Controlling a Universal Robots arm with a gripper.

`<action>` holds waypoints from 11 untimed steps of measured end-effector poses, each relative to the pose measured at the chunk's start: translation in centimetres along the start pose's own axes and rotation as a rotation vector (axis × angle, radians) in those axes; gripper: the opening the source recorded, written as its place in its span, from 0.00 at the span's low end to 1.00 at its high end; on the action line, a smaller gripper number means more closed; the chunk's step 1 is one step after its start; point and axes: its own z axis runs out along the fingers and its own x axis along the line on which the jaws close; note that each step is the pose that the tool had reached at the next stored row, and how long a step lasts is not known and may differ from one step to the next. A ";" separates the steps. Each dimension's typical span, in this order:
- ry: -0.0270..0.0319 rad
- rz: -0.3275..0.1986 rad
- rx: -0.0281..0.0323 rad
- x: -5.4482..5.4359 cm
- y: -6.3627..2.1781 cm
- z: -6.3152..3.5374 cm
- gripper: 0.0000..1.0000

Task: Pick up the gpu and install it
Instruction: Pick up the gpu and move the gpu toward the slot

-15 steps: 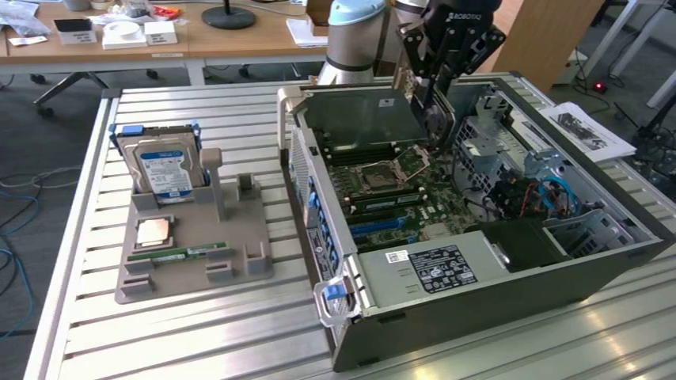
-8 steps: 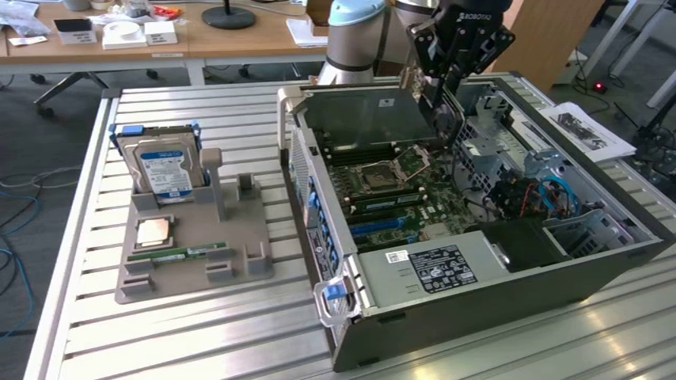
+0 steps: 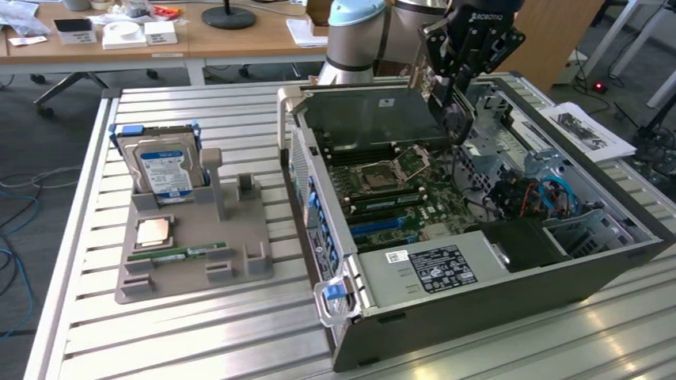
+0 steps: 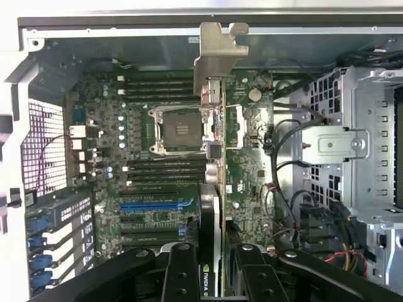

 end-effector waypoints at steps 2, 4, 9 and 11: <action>0.0000 0.000 0.0001 -0.2 0.01 0.00 0.27; 0.0000 0.000 0.0000 -0.3 0.02 0.01 0.27; 0.0000 0.000 0.0000 -0.3 0.05 0.01 0.27; 0.0000 0.000 0.0000 -0.3 0.05 0.01 0.27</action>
